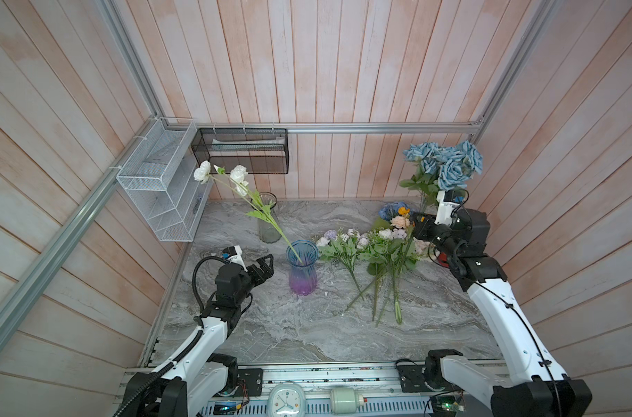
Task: Arrange flowers in a vase
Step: Pick up the flowers from the flowers, then place the flowers into the vase.
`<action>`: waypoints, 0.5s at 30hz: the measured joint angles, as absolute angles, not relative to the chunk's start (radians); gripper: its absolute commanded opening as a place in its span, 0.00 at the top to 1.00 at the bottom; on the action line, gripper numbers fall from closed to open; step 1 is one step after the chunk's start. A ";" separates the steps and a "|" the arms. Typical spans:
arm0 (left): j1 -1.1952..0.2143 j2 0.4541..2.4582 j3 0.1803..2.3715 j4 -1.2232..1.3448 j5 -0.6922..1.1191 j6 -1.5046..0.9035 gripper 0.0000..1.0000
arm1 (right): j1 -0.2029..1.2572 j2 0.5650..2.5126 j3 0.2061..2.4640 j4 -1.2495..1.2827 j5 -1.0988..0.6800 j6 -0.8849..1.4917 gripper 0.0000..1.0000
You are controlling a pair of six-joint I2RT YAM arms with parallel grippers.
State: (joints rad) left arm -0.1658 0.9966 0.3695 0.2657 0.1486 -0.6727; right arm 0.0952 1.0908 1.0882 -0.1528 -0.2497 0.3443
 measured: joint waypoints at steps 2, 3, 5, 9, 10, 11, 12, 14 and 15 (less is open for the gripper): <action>-0.164 0.996 0.385 0.252 0.141 -0.654 0.00 | 0.146 1.113 1.148 -0.128 -0.255 0.337 1.00; -0.164 0.995 0.392 0.247 0.138 -0.646 0.00 | 0.172 1.125 1.172 -0.117 -0.255 0.334 1.00; -0.161 0.985 0.407 0.235 0.136 -0.631 0.00 | 0.247 1.159 1.235 -0.078 -0.257 0.318 1.00; -0.157 0.954 0.421 0.223 0.144 -0.617 0.00 | 0.365 1.220 1.332 0.001 -0.258 0.286 1.00; -0.155 0.948 0.424 0.223 0.149 -0.615 0.00 | 0.389 1.235 1.356 0.025 -0.258 0.279 1.00; -0.155 0.942 0.426 0.221 0.152 -0.613 0.00 | 0.411 1.249 1.377 0.050 -0.258 0.274 1.00; -0.155 0.939 0.427 0.220 0.157 -0.612 0.00 | 0.427 1.260 1.393 0.072 -0.258 0.268 1.00; -0.154 0.934 0.429 0.215 0.162 -0.612 0.00 | 0.457 1.282 1.421 0.130 -0.260 0.262 1.00; -0.152 0.931 0.429 0.214 0.165 -0.612 0.00 | 0.469 1.290 1.430 0.159 -0.263 0.261 1.00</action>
State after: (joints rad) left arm -0.1524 0.9314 0.4286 0.2138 0.1646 -0.6121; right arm 0.4686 1.2903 1.4296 0.1585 -0.2626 0.2611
